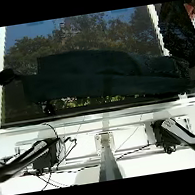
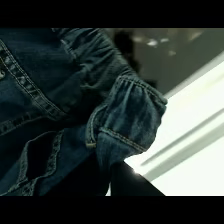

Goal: Fold the clothes and pants, and hang the long-sleeved shirts on hangers.

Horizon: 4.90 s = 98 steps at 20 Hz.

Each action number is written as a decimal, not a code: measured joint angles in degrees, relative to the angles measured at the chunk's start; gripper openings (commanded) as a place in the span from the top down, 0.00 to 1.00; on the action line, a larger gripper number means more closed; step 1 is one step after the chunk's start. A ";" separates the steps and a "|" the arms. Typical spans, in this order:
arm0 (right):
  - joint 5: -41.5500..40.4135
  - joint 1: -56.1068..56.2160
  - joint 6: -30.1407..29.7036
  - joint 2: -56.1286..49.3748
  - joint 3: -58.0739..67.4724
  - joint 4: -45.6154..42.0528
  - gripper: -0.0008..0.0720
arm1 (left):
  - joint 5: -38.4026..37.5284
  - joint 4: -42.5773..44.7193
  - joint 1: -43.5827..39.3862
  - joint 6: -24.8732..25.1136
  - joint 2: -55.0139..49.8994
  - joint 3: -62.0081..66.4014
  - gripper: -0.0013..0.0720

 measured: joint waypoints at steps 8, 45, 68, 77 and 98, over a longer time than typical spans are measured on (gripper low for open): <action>-10.08 9.31 7.93 -13.33 12.74 3.56 0.95 | 2.75 -2.01 -7.39 -5.62 -19.54 22.21 0.96; -24.44 19.02 16.33 -21.49 20.50 3.08 0.16 | 34.73 -33.35 -13.81 -6.45 -9.22 -22.32 0.04; -29.66 62.64 15.50 -25.53 31.15 13.16 0.95 | 18.60 -24.20 -19.50 9.97 16.11 -7.19 0.95; -34.51 94.73 19.32 -38.29 33.68 30.23 0.95 | 12.55 -26.88 -22.16 10.03 18.16 -7.17 0.95; 0.50 54.03 18.34 -29.55 41.33 15.39 0.95 | 14.75 -39.54 -55.63 12.26 -0.46 -7.15 0.02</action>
